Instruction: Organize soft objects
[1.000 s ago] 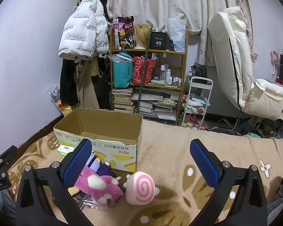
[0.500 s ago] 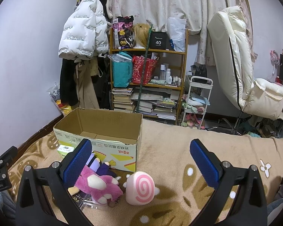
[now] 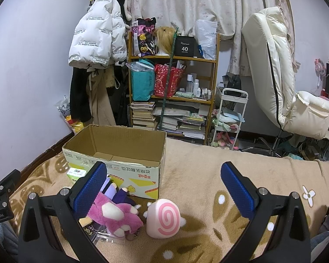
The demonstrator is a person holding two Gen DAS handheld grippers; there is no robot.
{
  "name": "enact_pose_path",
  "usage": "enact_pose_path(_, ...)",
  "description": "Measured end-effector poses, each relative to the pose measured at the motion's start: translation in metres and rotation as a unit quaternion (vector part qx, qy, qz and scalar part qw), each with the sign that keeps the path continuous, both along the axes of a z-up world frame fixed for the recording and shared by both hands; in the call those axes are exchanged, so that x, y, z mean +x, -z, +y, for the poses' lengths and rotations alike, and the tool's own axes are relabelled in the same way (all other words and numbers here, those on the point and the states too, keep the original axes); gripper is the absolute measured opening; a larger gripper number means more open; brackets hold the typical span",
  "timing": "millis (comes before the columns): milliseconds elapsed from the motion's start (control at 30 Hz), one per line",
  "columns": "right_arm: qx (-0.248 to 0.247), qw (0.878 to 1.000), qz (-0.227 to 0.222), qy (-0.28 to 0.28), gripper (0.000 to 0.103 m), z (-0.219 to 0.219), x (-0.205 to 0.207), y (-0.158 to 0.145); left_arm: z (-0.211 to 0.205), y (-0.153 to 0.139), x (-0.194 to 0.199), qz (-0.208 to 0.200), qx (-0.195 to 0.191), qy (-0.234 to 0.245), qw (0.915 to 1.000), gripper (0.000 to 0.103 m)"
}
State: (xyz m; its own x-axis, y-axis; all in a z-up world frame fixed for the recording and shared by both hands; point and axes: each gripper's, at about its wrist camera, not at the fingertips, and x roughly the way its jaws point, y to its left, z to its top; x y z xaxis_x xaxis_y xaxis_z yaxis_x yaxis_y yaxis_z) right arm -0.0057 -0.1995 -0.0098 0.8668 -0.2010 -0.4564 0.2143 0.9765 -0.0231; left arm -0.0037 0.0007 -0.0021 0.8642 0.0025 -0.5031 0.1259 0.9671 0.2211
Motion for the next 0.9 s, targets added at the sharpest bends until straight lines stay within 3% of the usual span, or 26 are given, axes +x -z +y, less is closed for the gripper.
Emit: enact_pose_path(900, 0.001, 1.0, 0.001, -0.001, 0.103, -0.0012, 0.0, 0.0012, -0.0007, 0.0004, -0.0002, 0.0, 0.002, 0.0, 1.0, 0.102)
